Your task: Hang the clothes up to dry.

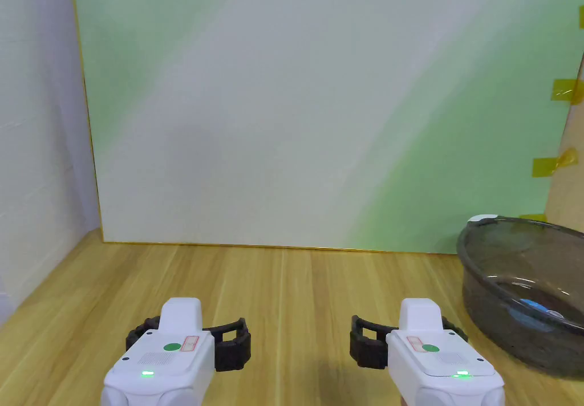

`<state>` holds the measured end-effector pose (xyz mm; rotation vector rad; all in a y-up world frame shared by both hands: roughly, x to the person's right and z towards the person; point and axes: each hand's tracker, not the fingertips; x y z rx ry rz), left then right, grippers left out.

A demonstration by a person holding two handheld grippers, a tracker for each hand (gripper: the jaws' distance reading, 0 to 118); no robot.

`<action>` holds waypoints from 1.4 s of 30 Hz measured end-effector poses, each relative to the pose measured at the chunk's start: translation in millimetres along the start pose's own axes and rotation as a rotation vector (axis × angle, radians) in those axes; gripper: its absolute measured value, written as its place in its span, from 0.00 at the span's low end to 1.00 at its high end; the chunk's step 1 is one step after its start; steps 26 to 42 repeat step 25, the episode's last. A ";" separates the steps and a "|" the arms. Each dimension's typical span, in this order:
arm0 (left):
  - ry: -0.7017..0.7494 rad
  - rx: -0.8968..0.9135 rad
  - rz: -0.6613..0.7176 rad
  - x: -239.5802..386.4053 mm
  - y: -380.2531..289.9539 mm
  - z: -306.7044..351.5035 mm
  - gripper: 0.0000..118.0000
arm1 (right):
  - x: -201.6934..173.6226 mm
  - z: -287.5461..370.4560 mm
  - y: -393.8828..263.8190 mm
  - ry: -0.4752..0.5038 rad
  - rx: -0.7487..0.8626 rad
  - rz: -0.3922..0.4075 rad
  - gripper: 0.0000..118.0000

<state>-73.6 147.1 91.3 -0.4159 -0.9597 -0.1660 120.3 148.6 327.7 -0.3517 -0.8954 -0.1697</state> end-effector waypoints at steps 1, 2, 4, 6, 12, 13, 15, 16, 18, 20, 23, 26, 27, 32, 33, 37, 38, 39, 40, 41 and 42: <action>-0.037 0.015 -0.014 -1.4 -0.6 1.8 0.95 | 1.6 3.7 -4.4 0.022 0.026 -0.011 1.00; -0.078 0.008 -0.031 -6.2 -1.2 6.5 0.96 | 1.8 2.9 -4.5 0.006 0.030 -0.001 1.00; -0.150 0.011 -0.020 1.9 0.2 14.2 0.96 | 0.0 2.1 -6.7 0.015 0.012 0.012 1.00; -0.207 -0.020 0.026 -1.9 3.6 21.9 0.96 | 1.5 1.8 -9.6 0.024 0.005 0.011 1.00; -0.053 -0.043 0.057 2.6 21.2 32.8 0.96 | -1.1 0.9 -17.9 0.034 -0.009 0.011 1.00; -0.031 -0.054 0.041 4.2 23.0 33.0 0.96 | -1.1 0.9 -18.6 0.033 -0.012 0.010 1.00; -0.073 -0.065 0.057 1.8 24.7 33.9 0.96 | 1.6 1.2 -19.7 0.036 -0.017 0.010 1.00; -0.101 -0.080 0.066 1.3 25.6 33.4 0.96 | 1.2 2.6 -20.4 0.037 -0.017 0.013 1.00; -0.103 -0.099 0.082 2.8 26.7 31.9 0.96 | 3.1 3.6 -20.5 0.034 -0.015 0.020 1.00; -0.092 -0.102 0.073 5.4 26.1 32.0 0.96 | 7.1 5.7 -19.9 0.034 -0.011 0.017 1.00; -0.096 -0.084 0.062 8.7 24.8 33.6 0.96 | 11.3 8.4 -18.5 0.028 -0.007 0.015 1.00; -0.064 -0.055 0.073 11.9 23.6 37.1 0.96 | 12.3 12.2 -17.9 0.026 0.000 0.021 1.00; -0.064 -0.055 0.073 11.9 23.6 37.1 0.96 | 12.3 12.2 -17.9 0.026 0.000 0.021 1.00; -0.064 -0.055 0.073 11.9 23.6 37.1 0.96 | 12.3 12.2 -17.9 0.026 0.000 0.021 1.00; -0.064 -0.055 0.073 11.9 23.6 37.1 0.96 | 12.3 12.2 -17.9 0.026 0.000 0.021 1.00; -0.064 -0.055 0.073 11.9 23.6 37.1 0.96 | 12.3 12.2 -17.9 0.026 0.000 0.021 1.00; -0.064 -0.055 0.073 11.9 23.6 37.1 0.96 | 12.3 12.2 -17.9 0.026 0.000 0.021 1.00; -0.064 -0.055 0.073 11.9 23.6 37.1 0.96 | 12.3 12.2 -17.9 0.026 0.000 0.021 1.00; -0.064 -0.055 0.073 11.9 23.6 37.1 0.96 | 12.3 12.2 -17.9 0.026 0.000 0.021 1.00; -0.064 -0.055 0.073 11.9 23.6 37.1 0.96 | 12.3 12.2 -17.9 0.026 0.000 0.021 1.00; -0.064 -0.055 0.073 11.9 23.6 37.1 0.96 | 12.3 12.2 -17.9 0.026 0.000 0.021 1.00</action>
